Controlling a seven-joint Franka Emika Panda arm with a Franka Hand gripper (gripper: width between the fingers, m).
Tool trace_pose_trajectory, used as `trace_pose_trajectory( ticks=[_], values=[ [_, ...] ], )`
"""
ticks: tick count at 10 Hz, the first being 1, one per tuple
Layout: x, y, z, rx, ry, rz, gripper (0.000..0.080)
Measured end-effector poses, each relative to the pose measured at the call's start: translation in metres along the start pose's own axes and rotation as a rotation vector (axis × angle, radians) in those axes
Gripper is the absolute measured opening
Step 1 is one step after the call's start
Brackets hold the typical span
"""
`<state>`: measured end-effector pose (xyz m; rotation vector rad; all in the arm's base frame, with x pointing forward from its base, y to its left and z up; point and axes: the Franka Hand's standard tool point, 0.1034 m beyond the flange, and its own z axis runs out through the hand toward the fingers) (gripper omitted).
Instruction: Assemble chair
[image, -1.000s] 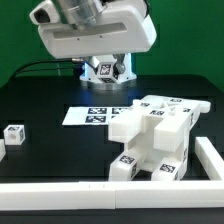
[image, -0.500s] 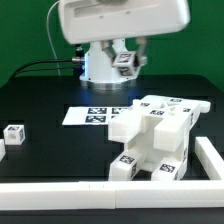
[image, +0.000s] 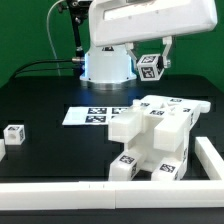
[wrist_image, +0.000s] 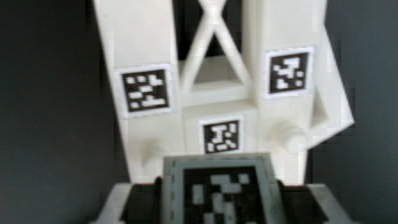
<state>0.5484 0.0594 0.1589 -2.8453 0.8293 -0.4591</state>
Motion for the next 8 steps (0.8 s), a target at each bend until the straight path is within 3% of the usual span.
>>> trace_pose_trajectory(
  ticks=[2, 4, 5, 7, 8],
  values=[
    [-0.010, -0.025, 0.010, 0.019, 0.070, -0.037, 0.0281],
    [-0.016, -0.039, 0.021, 0.029, 0.135, -0.108, 0.0281],
    [-0.016, -0.036, 0.022, 0.018, 0.131, -0.113, 0.0281],
    [-0.015, -0.035, 0.021, 0.020, 0.131, -0.110, 0.0281],
    [-0.011, -0.030, 0.022, -0.006, 0.097, -0.163, 0.0281]
  ],
)
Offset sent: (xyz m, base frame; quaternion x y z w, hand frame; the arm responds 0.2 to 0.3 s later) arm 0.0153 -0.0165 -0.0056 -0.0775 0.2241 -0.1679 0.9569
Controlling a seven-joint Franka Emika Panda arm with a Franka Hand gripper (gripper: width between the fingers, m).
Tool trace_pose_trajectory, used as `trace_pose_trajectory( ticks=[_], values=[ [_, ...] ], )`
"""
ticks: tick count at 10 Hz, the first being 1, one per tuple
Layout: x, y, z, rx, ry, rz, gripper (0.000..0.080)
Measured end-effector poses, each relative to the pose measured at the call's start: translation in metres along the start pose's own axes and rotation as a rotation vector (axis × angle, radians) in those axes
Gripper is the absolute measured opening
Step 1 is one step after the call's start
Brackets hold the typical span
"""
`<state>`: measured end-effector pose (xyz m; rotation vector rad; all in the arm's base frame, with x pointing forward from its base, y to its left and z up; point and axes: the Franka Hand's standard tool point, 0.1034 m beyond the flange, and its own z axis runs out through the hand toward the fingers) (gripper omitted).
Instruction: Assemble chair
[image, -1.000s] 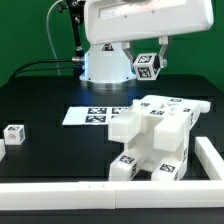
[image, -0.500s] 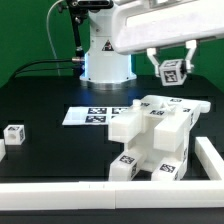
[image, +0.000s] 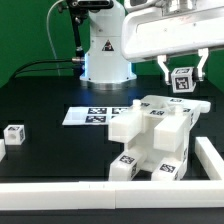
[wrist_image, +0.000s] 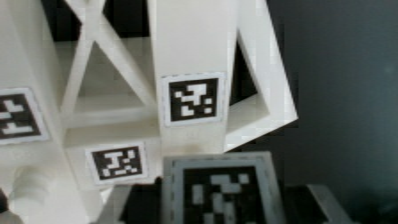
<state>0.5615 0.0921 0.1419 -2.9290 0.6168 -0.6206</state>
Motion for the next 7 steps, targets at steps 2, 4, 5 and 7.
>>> trace_pose_trajectory(
  ticks=[2, 4, 5, 7],
  values=[
    [0.0275, 0.0005, 0.0002, -0.027, -0.009, -0.058, 0.0281],
    [0.0236, 0.0019, 0.0049, -0.031, -0.009, -0.068, 0.0281],
    [0.0234, 0.0021, 0.0052, -0.032, -0.010, -0.068, 0.0281],
    [0.0226, 0.0018, 0.0068, -0.034, -0.009, -0.073, 0.0281]
  ],
)
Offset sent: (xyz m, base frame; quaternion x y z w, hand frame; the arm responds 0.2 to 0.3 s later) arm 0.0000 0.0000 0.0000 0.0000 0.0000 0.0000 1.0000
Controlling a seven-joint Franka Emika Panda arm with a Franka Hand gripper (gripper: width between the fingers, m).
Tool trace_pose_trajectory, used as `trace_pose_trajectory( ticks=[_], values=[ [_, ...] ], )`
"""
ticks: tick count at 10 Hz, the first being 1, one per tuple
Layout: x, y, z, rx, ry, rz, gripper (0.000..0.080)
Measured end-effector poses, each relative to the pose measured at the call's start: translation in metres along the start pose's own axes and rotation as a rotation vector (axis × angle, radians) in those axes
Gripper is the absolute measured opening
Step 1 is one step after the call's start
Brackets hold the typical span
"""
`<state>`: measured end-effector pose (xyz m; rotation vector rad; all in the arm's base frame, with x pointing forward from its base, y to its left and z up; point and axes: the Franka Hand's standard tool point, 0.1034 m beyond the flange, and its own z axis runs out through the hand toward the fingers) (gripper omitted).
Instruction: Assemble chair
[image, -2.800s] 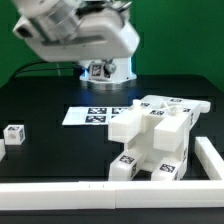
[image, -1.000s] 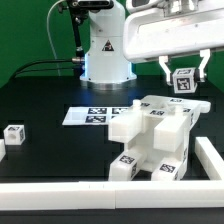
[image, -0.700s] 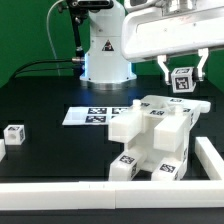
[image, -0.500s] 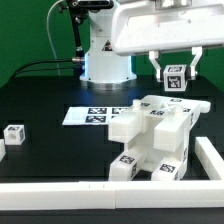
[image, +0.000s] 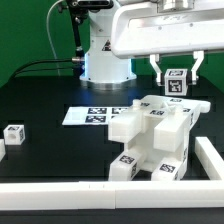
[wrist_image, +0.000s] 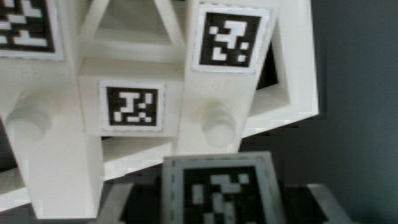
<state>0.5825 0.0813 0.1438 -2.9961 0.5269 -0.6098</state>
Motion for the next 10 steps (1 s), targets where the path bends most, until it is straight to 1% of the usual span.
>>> trace_pose_trajectory(
  ticks=[2, 3, 4, 5, 8, 10],
  values=[
    [-0.002, -0.009, 0.010, -0.009, 0.011, -0.027, 0.0281],
    [-0.002, -0.013, 0.012, -0.006, 0.025, -0.031, 0.0281],
    [-0.008, -0.016, 0.017, -0.005, 0.029, -0.034, 0.0281],
    [-0.009, -0.017, 0.019, -0.005, 0.034, -0.041, 0.0281],
    [-0.008, -0.014, 0.019, -0.007, 0.036, -0.057, 0.0281],
    [-0.006, -0.008, 0.020, -0.012, 0.040, -0.069, 0.0281]
  ],
)
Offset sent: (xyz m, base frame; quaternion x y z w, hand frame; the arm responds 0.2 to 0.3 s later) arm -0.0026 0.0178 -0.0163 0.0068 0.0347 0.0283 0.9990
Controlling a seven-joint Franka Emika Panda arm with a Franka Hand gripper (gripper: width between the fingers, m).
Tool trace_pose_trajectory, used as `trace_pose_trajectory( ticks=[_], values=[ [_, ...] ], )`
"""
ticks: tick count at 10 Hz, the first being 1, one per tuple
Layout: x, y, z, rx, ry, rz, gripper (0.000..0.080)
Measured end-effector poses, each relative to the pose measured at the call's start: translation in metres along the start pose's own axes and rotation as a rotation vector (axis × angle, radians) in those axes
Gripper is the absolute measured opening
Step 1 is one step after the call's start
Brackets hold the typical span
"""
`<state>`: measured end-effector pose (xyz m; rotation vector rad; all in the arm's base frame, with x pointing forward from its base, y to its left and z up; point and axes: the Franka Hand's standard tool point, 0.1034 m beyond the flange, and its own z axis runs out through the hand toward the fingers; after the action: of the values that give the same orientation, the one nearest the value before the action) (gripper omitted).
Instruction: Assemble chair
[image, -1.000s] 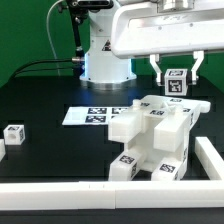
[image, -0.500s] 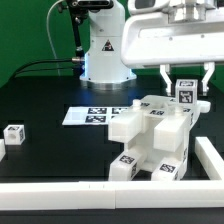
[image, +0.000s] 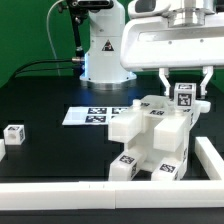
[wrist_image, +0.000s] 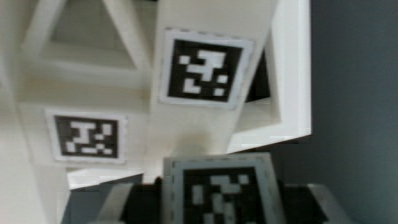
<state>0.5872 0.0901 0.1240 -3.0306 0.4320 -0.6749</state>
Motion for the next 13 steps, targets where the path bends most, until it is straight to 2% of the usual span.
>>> trace_pose_trajectory(
  ticks=[3, 10, 11, 12, 13],
  values=[
    [-0.0027, 0.0068, 0.0058, -0.011, 0.001, -0.012, 0.0281],
    [-0.0025, 0.0058, 0.0064, -0.011, 0.002, -0.014, 0.0281],
    [-0.0026, 0.0058, 0.0064, -0.011, 0.002, -0.015, 0.0436],
    [-0.0026, 0.0057, 0.0064, -0.011, 0.002, -0.015, 0.0436],
    [-0.0026, 0.0057, 0.0064, -0.011, 0.002, -0.015, 0.0597]
  ],
)
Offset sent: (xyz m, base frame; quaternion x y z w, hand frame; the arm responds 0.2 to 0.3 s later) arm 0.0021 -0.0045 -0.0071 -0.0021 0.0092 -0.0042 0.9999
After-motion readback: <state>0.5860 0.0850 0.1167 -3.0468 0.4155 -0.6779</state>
